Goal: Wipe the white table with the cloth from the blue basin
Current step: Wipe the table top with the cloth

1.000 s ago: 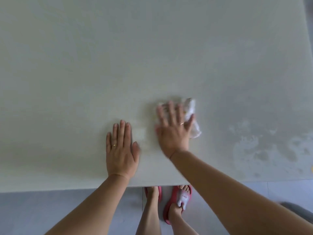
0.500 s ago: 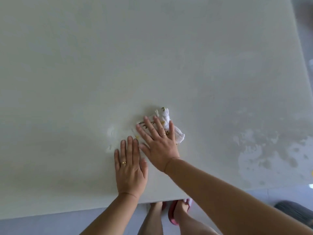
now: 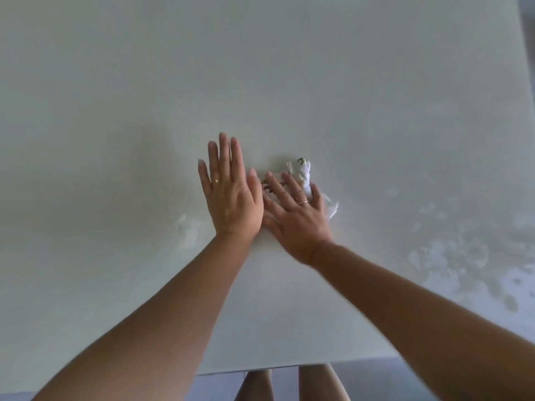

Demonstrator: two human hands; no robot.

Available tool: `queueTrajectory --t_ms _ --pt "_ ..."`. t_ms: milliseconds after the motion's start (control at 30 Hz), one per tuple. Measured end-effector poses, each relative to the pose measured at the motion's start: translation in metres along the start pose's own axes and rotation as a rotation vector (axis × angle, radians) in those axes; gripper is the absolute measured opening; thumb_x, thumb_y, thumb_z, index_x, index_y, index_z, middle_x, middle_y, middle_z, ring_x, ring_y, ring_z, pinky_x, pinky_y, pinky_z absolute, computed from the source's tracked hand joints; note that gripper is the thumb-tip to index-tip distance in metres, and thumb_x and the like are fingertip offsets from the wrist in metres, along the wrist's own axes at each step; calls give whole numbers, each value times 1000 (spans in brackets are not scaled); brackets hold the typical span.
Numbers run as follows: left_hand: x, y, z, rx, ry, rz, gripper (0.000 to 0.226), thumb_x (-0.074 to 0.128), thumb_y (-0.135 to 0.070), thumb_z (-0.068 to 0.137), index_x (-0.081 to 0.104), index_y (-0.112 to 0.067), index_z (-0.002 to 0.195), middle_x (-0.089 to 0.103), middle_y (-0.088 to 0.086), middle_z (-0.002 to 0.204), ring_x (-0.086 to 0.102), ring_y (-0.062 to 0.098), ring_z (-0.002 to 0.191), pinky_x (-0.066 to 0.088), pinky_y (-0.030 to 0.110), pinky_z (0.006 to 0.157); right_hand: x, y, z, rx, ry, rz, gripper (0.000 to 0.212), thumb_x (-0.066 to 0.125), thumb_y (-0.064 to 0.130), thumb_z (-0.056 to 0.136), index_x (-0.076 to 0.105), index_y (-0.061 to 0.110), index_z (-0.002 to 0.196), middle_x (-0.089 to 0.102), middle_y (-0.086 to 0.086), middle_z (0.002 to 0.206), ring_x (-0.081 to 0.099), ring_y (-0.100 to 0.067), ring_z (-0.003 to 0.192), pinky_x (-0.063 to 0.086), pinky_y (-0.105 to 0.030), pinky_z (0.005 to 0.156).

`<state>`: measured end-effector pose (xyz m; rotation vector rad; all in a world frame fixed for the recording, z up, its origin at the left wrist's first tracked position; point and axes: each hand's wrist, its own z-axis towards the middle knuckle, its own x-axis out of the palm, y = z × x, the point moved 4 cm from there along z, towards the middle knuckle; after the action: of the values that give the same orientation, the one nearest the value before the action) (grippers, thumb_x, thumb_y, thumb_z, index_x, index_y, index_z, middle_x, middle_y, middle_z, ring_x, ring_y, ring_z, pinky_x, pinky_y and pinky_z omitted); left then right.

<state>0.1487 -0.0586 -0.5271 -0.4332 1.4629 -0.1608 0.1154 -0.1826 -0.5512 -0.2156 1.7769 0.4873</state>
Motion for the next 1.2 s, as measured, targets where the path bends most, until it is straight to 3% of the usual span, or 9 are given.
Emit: queueTrajectory --t_ms 67,267,400,500,700,867,933,1100,1200 --pt "9 1 26 34 24 39 57 26 -31 97 30 -6 148 24 11 157 19 29 146 7 43 118 -11 -44 9 -54 -25 -90 52 28 48 95 29 36 145 29 4 154 26 -23 143 19 -55 110" --pt "42 3 35 138 129 154 60 30 -37 97 25 -8 150 21 11 158 16 27 147 6 43 119 -20 -87 44 639 -179 99 54 32 43 97 17 36 149 14 3 159 6 -21 147 -1 -51 115" --pt "40 3 36 140 118 168 57 25 -30 97 26 -8 150 22 10 158 17 25 147 10 43 119 -7 -22 41 145 -92 26 53 25 46 96 23 34 148 22 3 157 16 -22 146 6 -49 115" --pt "39 1 36 124 133 187 58 26 -28 95 26 -8 150 21 10 158 16 25 147 9 43 119 -26 -86 55 -20 -73 -82 52 25 44 97 26 34 147 28 3 155 24 -21 144 15 -48 114" --pt "41 0 39 96 178 246 62 19 -30 93 22 -9 151 17 8 159 12 24 148 6 42 120 -41 -136 102 716 -186 123 57 33 38 96 14 36 150 10 1 160 4 -22 147 -4 -51 115" --pt "41 0 39 98 176 259 61 24 -30 93 24 -7 150 22 10 158 17 25 147 11 44 119 -25 -52 99 -59 3 -54 55 19 45 95 14 35 149 13 5 159 8 -22 147 2 -51 116" --pt "41 1 39 112 157 233 60 27 -28 93 27 -7 149 24 11 157 19 26 146 11 44 119 -36 -92 107 -125 -3 -122 55 20 45 96 16 35 149 17 5 158 12 -21 146 5 -49 116" --pt "42 2 39 114 146 221 61 27 -28 92 27 -9 150 24 8 157 19 26 146 12 44 119 -54 -156 140 632 -173 115 56 29 39 97 9 36 150 8 5 160 0 -20 147 -6 -50 116" --pt "42 2 39 114 156 226 61 28 -28 92 27 -8 149 25 9 157 20 26 146 12 44 119 -40 -88 150 590 -133 139 58 29 38 97 6 33 150 2 2 160 -5 -25 147 -11 -54 112"
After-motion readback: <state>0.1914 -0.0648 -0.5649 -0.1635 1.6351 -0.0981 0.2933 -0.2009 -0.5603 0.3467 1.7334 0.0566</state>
